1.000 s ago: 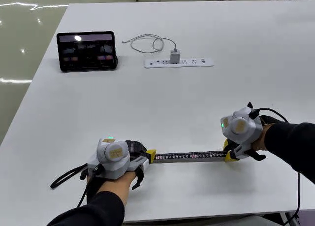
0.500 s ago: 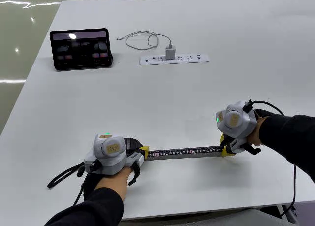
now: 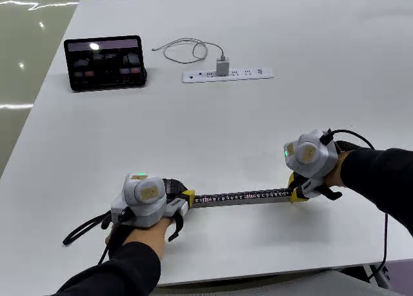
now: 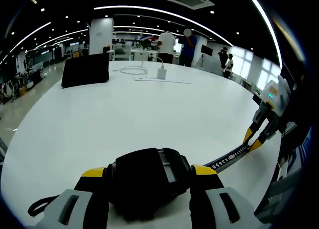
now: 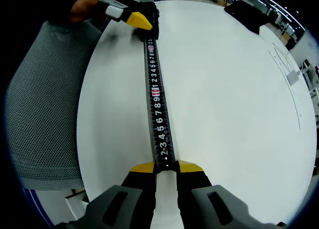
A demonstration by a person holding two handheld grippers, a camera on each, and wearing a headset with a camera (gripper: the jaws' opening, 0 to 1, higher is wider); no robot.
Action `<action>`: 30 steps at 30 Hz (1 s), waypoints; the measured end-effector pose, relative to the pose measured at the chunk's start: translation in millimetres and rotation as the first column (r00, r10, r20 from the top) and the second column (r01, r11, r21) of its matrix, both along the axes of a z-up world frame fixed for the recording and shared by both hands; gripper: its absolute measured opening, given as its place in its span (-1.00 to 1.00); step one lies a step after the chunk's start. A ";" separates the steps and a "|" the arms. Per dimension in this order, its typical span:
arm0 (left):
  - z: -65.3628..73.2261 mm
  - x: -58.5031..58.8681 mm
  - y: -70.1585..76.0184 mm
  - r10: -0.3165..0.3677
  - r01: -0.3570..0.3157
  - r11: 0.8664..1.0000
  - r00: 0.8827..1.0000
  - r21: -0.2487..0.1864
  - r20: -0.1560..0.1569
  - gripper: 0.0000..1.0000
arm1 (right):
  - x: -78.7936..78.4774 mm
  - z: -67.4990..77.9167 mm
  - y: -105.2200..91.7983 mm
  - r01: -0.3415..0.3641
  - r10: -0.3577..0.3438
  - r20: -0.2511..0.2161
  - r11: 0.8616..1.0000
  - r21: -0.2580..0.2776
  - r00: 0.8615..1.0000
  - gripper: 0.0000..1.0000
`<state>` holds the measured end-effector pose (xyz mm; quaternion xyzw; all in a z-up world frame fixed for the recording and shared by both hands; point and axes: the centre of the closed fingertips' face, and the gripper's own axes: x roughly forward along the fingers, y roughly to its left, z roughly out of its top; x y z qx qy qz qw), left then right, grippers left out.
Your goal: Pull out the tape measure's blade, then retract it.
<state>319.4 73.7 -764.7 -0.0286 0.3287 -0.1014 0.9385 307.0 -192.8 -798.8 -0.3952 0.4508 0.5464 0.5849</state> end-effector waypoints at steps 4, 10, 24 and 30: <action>0.0 -0.3 0.4 0.000 0.000 1.000 1.000 -0.003 -0.001 0.23 | 0.3 0.2 0.8 0.001 -0.001 0.003 1.000 0.008 1.000 -0.79; 0.2 -1.0 0.2 0.000 0.000 1.000 1.000 -0.004 -0.004 0.23 | 0.7 0.0 2.1 0.002 -0.002 0.005 1.000 0.010 1.000 -0.79; -0.2 -1.0 0.3 -0.004 0.004 1.000 1.000 -0.004 -0.003 0.24 | -0.4 0.3 7.3 -0.007 0.007 0.006 1.000 0.007 1.000 -0.79; -0.4 -1.1 0.3 -0.006 0.006 1.000 1.000 -0.002 -0.004 0.24 | -0.8 0.5 9.6 -0.013 0.013 0.008 1.000 0.006 1.000 -0.79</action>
